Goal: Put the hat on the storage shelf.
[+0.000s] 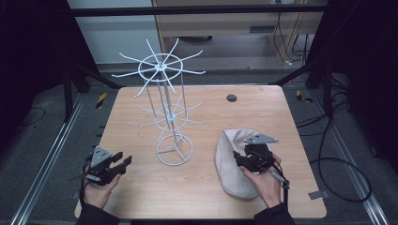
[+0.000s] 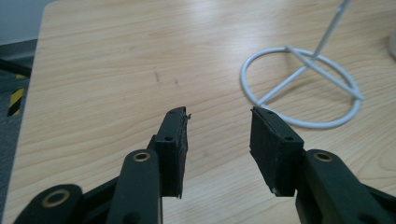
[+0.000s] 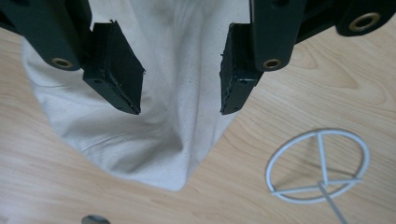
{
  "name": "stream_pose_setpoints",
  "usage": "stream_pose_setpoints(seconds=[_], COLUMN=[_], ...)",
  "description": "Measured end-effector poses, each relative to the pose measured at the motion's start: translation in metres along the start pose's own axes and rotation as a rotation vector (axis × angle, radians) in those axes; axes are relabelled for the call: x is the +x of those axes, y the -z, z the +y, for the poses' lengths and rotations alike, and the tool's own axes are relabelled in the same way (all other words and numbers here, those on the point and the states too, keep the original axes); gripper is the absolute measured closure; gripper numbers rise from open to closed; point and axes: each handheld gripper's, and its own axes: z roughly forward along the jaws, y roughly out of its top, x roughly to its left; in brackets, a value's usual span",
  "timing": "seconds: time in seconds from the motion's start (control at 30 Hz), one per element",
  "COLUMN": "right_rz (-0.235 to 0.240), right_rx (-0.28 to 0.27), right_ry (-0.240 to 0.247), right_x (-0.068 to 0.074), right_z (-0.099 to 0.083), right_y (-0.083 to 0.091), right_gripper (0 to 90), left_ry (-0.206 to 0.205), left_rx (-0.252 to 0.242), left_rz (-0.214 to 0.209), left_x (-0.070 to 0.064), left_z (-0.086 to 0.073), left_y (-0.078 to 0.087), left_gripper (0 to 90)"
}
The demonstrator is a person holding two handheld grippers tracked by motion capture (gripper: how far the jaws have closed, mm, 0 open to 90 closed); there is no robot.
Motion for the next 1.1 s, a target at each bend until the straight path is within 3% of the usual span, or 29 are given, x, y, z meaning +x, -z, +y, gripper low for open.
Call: stream_pose_setpoints(seconds=[0.37, 0.67, 0.9, 1.1], right_rz=[-0.045, -0.055, -0.064, -0.043], right_rx=[0.108, 0.138, 0.094, -0.014], right_ry=[0.015, 0.016, 0.009, 0.02], right_x=[-0.001, 0.0, -0.003, -0.008], right_z=[-0.006, -0.006, -0.005, -0.001], right_y=[-0.043, -0.052, -0.041, -0.019], right_gripper=[60.4, 86.4, 88.5, 88.6], left_ry=[0.011, 0.021, 0.027, 0.031], left_rx=[0.038, 0.05, 0.048, 0.048], left_rz=[0.036, 0.038, 0.036, 0.037], left_x=[0.011, 0.014, 0.014, 0.014], left_z=[-0.006, -0.009, -0.009, -0.009], left_y=[-0.007, -0.009, -0.008, -0.008], left_gripper=[54.3, 55.1, 55.7, 56.2])
